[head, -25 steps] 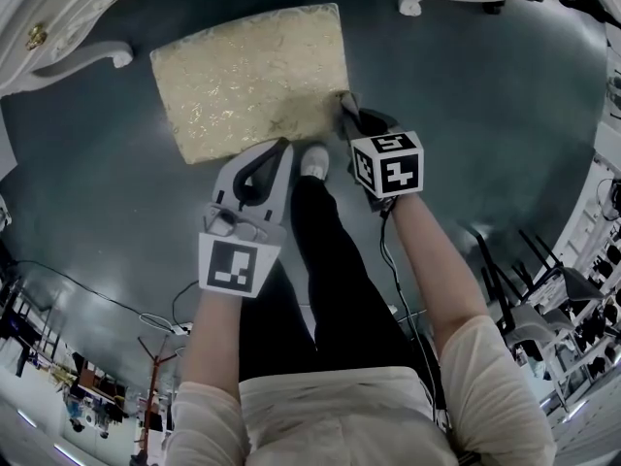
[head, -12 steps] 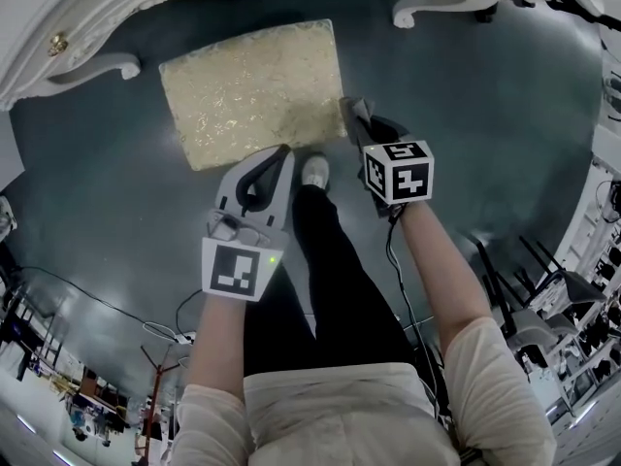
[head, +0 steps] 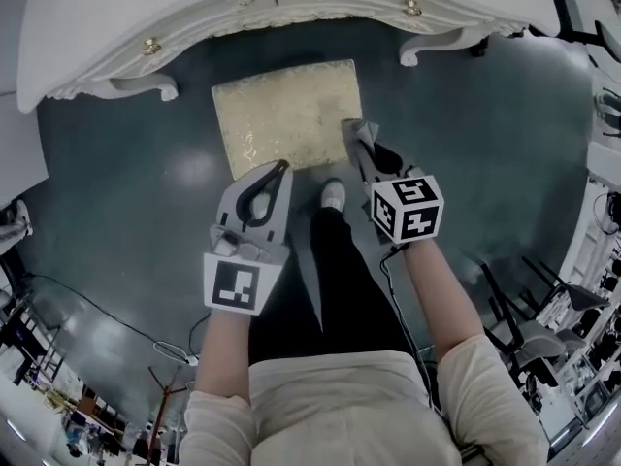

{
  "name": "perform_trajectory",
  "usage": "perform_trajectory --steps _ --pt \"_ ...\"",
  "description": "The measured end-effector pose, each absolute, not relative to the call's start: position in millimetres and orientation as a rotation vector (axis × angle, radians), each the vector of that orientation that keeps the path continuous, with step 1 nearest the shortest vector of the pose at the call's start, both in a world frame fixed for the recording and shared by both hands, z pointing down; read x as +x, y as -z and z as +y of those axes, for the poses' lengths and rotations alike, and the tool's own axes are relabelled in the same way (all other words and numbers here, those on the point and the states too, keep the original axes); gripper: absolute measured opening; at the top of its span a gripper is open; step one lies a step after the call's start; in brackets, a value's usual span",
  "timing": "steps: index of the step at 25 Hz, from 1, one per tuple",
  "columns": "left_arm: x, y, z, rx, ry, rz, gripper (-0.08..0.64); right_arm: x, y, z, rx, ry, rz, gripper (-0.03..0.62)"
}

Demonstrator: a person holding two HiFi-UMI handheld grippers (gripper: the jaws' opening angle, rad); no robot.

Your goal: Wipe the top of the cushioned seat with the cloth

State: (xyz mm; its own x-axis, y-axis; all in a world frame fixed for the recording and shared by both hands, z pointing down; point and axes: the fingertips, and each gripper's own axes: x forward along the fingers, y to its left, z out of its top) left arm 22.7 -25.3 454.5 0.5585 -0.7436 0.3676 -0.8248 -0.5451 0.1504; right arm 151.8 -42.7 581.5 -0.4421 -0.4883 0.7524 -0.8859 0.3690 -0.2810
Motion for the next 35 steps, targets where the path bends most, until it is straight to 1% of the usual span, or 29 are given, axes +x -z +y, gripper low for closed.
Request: perform_trajectory --steps 9,19,26,31,35 --pt "-42 -324 -23 2.6 -0.332 -1.354 0.002 84 -436 -43 1.235 -0.806 -2.243 0.031" --pt "-102 -175 -34 2.673 -0.196 -1.552 0.002 35 -255 -58 1.259 -0.513 -2.491 0.031" --pt "-110 -79 -26 2.744 -0.107 -1.626 0.002 21 -143 -56 1.291 -0.26 -2.627 0.031" --pt "-108 -39 -17 2.803 -0.087 -1.657 0.002 21 -84 -45 1.351 -0.106 -2.707 0.031" --pt "-108 -21 -11 2.833 -0.067 -1.704 0.002 23 -59 -41 1.373 -0.046 -2.753 0.031"
